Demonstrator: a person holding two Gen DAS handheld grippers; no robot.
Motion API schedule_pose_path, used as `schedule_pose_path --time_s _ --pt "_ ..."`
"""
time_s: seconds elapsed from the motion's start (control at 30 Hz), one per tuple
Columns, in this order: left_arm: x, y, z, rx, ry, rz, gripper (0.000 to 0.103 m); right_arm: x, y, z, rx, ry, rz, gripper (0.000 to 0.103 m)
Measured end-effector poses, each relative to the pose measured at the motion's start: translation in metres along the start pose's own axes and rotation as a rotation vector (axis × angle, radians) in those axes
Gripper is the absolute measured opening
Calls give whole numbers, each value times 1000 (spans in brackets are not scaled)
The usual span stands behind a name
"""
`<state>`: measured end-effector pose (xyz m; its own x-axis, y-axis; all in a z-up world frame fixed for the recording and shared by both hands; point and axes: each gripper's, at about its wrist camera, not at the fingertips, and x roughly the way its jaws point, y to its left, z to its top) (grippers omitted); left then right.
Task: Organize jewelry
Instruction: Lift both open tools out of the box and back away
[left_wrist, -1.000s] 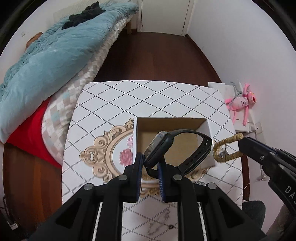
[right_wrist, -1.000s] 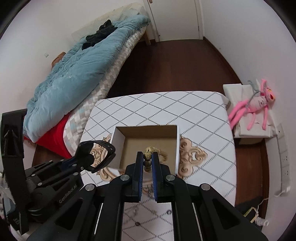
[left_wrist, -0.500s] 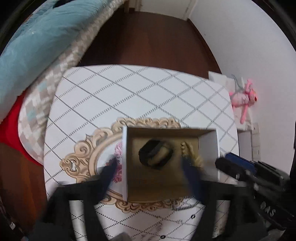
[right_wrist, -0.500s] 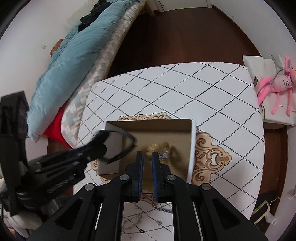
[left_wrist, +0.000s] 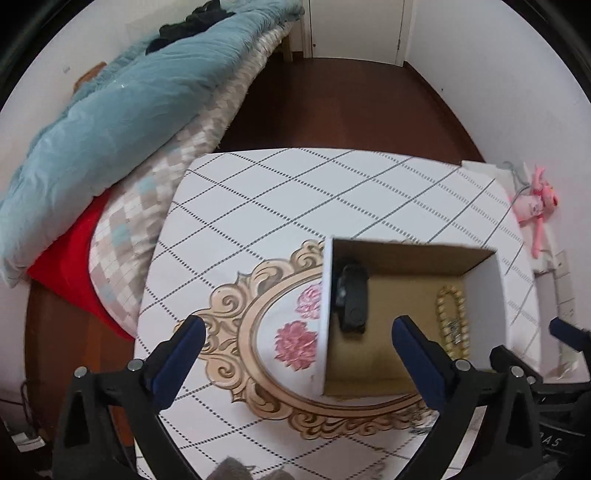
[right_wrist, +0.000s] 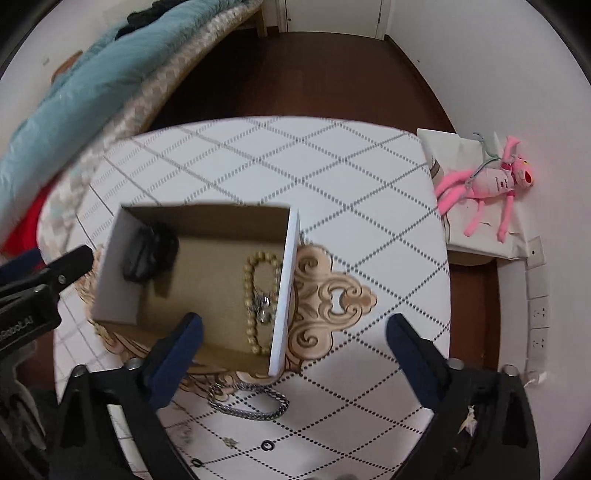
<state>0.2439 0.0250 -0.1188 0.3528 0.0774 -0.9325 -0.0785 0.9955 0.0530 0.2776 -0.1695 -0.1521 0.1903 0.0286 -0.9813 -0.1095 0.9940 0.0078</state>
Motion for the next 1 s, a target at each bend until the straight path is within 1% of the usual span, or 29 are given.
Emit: schedule_pose_path --time_s 0.17,0.33,0.53,0.7,0.87,1.0 --pt "3 7 -12 -10 9 12 103 4 11 -12 -1 -23 -14 103" --pt "-9 12 -19 -25 -13 17 103 -5 17 -17 9 -46 -18 103" --pt "-40 18 -28 -46 -68 18 103 -33 19 -23 23 -104 -21 103" --pt "-67 18 -36 -42 -115 16 103 -63 20 -33 33 -160 -26 103" --pt "-92 20 -46 -39 -149 -3 103 -92 22 -46 35 -212 -37 103" --pt "-109 21 -53 -38 -174 -11 103 -110 24 -56 37 -235 -32 103"
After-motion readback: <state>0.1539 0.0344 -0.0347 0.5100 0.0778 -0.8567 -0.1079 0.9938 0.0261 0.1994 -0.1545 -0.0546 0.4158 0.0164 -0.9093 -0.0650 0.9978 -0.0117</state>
